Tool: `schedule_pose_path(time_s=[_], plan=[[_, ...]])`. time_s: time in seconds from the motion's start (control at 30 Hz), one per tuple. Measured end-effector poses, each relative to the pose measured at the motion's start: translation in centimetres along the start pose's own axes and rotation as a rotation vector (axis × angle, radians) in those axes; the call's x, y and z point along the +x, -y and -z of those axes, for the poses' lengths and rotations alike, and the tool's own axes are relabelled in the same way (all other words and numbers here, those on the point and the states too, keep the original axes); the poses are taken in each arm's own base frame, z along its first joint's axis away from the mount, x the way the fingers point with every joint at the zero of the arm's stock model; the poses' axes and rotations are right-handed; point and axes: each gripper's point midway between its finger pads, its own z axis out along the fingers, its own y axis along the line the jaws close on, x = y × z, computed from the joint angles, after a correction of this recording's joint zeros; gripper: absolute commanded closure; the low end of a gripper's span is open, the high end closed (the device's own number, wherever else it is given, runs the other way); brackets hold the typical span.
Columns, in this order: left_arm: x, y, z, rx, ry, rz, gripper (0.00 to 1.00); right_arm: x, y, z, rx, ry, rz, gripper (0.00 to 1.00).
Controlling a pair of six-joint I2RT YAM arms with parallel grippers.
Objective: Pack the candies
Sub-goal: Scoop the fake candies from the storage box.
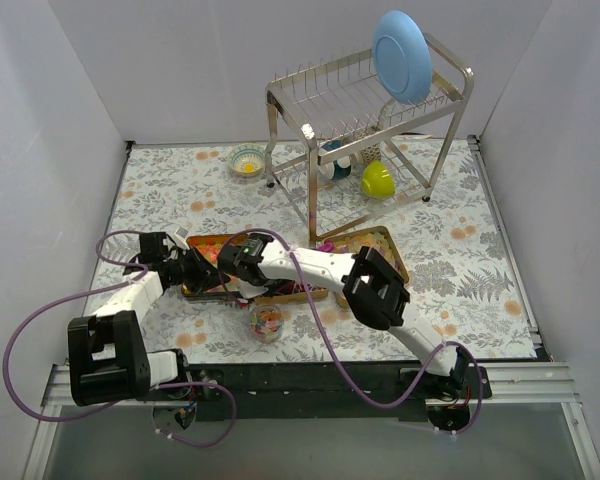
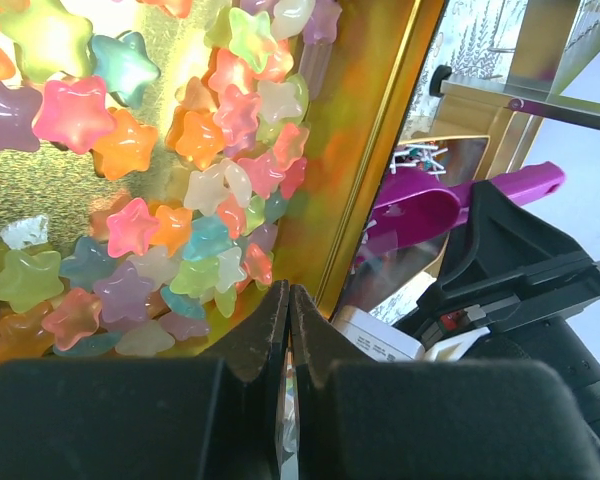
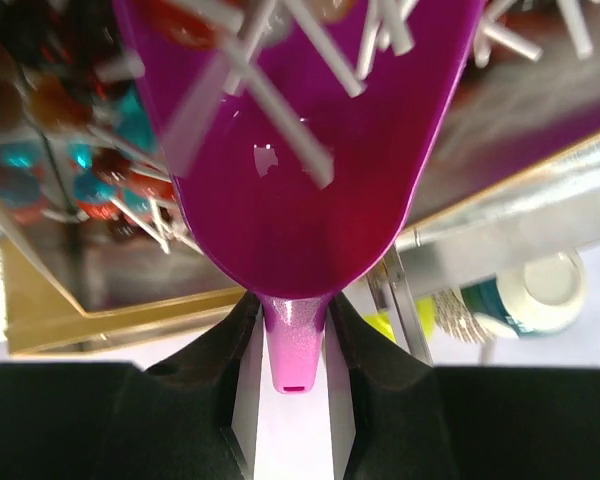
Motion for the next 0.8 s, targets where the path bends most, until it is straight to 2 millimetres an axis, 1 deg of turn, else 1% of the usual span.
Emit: schedule_pose_path(time_s=[0.1,0.2,0.3,0.4,0.6,0.7,0.8], plan=[[0.1,-0.1,-0.1,-0.003,-0.007,0.007,1.0,-0.5,-0.2,-0.5,-0.037,0.05,-0.028,0.99],[0.2,-0.2,-0.2,-0.003,-0.015,0.009,1.0,-0.5,-0.4,-1.2,-0.067,0.086,-0.056,0.99],[0.3,-0.3,-0.2,-0.007,-0.028,0.013,1.0,0.5,-0.7,-1.6,-0.077,0.125,-0.09,0.99],[-0.1,0.2,-0.1,-0.001,-0.03,0.001,1.0,1.9,-1.5,-1.9,-0.105,0.16,-0.124,0.99],[-1.0,1.8,0.4,0.042,-0.026,-0.046,1.0,3.4,-2.1,-1.2,-0.123,0.26,-0.192,0.99],[-1.0,2.4,0.6,0.066,-0.038,-0.061,0.98,3.7,-1.7,-0.5,-0.111,0.311,-0.223,0.99],[-1.0,3.1,0.9,0.083,-0.049,-0.078,0.97,3.5,-1.1,0.5,-0.089,0.369,-0.246,0.99]])
